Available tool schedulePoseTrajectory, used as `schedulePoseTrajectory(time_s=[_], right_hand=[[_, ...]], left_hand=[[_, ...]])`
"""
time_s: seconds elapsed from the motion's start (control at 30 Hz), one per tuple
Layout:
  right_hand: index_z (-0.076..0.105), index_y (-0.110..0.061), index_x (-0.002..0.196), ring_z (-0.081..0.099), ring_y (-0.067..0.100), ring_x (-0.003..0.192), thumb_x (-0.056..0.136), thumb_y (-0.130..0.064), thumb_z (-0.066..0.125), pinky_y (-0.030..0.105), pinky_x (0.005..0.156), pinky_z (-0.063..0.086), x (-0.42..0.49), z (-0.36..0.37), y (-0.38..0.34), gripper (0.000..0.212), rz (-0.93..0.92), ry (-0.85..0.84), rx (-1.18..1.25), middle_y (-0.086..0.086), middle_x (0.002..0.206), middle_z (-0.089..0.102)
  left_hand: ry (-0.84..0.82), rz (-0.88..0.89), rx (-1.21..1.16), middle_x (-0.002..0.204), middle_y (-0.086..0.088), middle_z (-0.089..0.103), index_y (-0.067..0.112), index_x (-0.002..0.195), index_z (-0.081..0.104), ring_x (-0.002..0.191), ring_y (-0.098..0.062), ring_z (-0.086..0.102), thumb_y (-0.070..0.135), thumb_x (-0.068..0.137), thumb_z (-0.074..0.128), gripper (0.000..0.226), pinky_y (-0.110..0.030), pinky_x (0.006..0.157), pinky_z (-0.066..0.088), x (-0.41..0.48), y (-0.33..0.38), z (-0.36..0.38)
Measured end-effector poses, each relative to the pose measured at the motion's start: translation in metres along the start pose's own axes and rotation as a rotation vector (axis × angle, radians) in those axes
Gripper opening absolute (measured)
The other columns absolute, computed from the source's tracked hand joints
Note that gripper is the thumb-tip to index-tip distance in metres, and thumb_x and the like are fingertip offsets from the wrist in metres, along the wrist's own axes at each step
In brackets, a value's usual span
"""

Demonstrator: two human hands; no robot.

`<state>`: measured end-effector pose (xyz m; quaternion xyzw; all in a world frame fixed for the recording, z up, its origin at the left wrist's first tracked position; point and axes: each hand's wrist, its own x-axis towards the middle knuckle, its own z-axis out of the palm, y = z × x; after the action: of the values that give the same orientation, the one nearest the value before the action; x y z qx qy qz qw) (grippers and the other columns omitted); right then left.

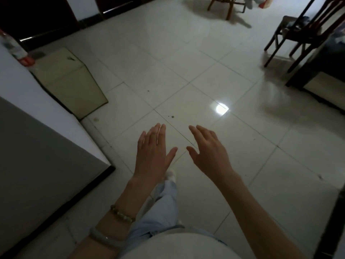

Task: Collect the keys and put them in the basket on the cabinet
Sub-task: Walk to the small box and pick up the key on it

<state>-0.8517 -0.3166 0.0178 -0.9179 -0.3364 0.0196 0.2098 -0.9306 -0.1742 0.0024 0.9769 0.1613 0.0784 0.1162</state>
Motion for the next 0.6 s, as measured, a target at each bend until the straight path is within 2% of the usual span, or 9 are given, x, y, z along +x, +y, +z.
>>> schedulePoseTrajectory(time_s=[0.27, 0.6], right_hand=[[0.031, -0.011, 0.137, 0.039, 0.03, 0.128, 0.084, -0.025, 0.063, 0.041, 0.101, 0.039, 0.142, 0.001, 0.035, 0.064, -0.064, -0.049, -0.017, 0.016, 0.141, 0.043], [0.035, -0.01, 0.134, 0.042, 0.032, 0.125, 0.082, -0.024, 0.065, 0.044, 0.097, 0.043, 0.302, 0.005, 0.044, 0.062, -0.171, -0.083, -0.007, 0.016, 0.137, 0.046]], left_hand=[[0.011, -0.089, 0.0, 0.148, -0.017, 0.031, 0.006, 0.142, 0.022, 0.136, -0.028, 0.028, 0.047, 0.089, 0.047, 0.072, -0.043, 0.113, 0.014, 0.129, -0.024, 0.018], [0.037, -0.183, 0.003, 0.148, -0.017, 0.03, 0.005, 0.142, 0.021, 0.136, -0.028, 0.027, 0.045, 0.09, 0.047, 0.071, -0.044, 0.114, 0.015, 0.263, -0.069, 0.012]])
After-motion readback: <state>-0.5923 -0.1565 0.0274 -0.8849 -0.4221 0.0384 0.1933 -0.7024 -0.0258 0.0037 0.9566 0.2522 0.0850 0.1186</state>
